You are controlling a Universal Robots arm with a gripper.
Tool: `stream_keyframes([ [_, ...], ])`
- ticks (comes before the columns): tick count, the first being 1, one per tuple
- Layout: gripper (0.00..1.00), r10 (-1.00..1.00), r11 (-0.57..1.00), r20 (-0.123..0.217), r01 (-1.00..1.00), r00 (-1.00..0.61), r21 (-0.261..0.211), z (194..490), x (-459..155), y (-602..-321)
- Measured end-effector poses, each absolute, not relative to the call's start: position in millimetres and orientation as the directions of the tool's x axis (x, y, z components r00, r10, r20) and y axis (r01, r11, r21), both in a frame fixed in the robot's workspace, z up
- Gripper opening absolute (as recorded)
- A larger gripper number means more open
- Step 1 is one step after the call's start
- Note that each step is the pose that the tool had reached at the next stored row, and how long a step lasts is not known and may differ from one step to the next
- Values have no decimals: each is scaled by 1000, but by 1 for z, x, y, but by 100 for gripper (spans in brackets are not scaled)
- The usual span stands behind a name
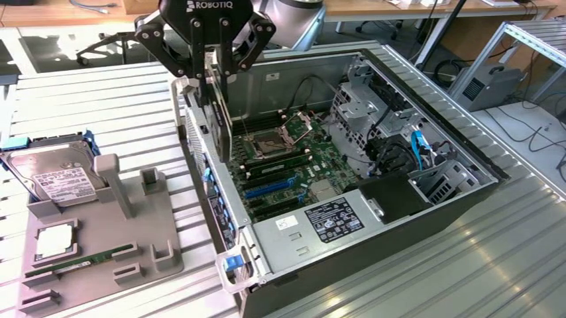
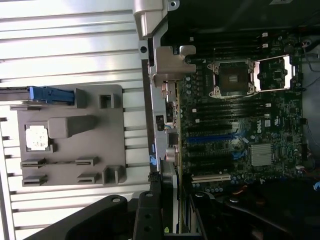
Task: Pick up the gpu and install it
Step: 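Pick up the gpu and move the gpu toward the slot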
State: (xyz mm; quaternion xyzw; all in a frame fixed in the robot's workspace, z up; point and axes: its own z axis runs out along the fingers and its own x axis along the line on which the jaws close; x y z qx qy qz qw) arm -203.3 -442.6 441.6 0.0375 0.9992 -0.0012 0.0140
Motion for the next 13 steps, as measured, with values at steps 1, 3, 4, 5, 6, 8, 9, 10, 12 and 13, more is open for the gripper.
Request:
stream_keyframes([
  [1, 27, 75, 997, -28, 75, -997, -1, 442, -203, -443],
  [3, 27, 75, 997, -28, 75, -997, -1, 442, -201, -443],
  [4, 27, 75, 997, -28, 75, -997, -1, 442, -201, -443],
  [5, 27, 75, 997, -28, 75, -997, -1, 442, -199, -443],
  [6, 27, 75, 997, -28, 75, -997, -1, 442, -198, -443],
  [8, 27, 75, 997, -28, 75, -997, -1, 442, -196, -443],
  [9, 27, 75, 997, -28, 75, -997, -1, 442, -195, -443],
  [10, 27, 75, 997, -28, 75, -997, -1, 442, -194, -443],
  [12, 27, 75, 997, -28, 75, -997, -1, 442, -193, -443],
  [13, 27, 75, 997, -28, 75, -997, -1, 442, -192, -443],
])
